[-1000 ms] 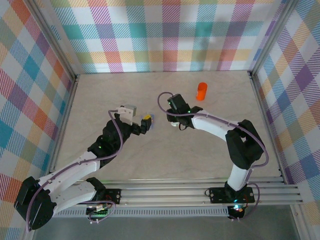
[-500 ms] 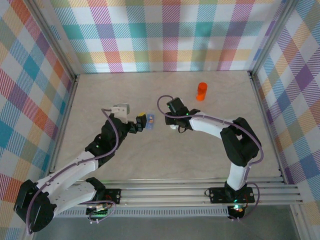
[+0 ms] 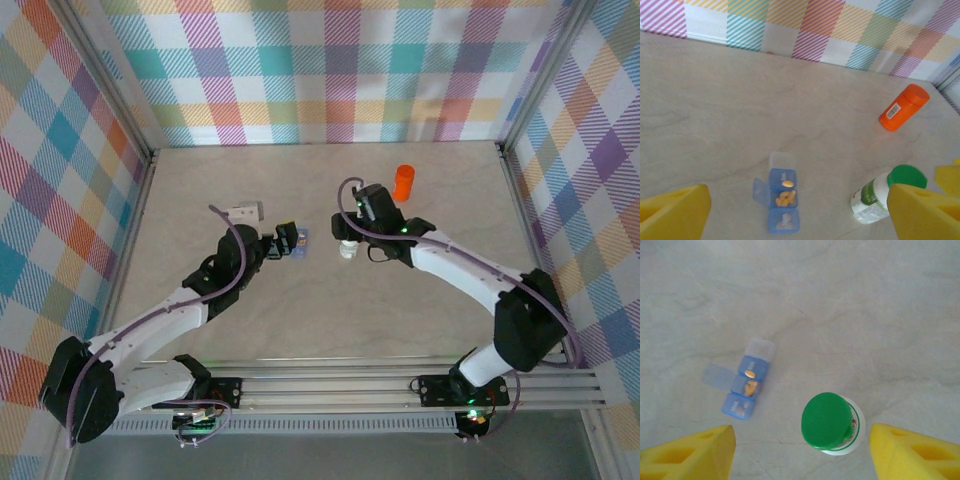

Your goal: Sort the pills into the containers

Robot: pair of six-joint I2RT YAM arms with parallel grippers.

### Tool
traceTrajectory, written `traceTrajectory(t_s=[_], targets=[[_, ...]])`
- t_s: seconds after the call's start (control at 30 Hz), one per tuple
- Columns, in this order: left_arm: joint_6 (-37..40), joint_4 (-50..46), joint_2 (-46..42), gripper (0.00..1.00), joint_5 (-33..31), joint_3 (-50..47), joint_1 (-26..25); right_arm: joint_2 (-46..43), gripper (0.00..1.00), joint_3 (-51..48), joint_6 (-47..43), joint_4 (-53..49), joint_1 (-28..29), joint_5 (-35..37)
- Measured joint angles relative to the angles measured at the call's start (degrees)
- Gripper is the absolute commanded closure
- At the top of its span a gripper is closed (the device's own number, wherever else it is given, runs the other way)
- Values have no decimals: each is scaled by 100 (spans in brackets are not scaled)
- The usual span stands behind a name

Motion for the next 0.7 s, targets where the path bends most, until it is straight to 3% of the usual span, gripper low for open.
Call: traceTrajectory(t_s=[0.27,0.4,0.7], targets=[[-616,2,1504,35,396,1069,-76,-164,55,-74,-46,-7,-752,-719],[-750,26,2275,39,603,1541,-203,-63,62,-219,-50,221,-1049,-1174],[-876,26,3276,49,1091,2135,-350,212,61,-531,-92,713,-1086,-1926]])
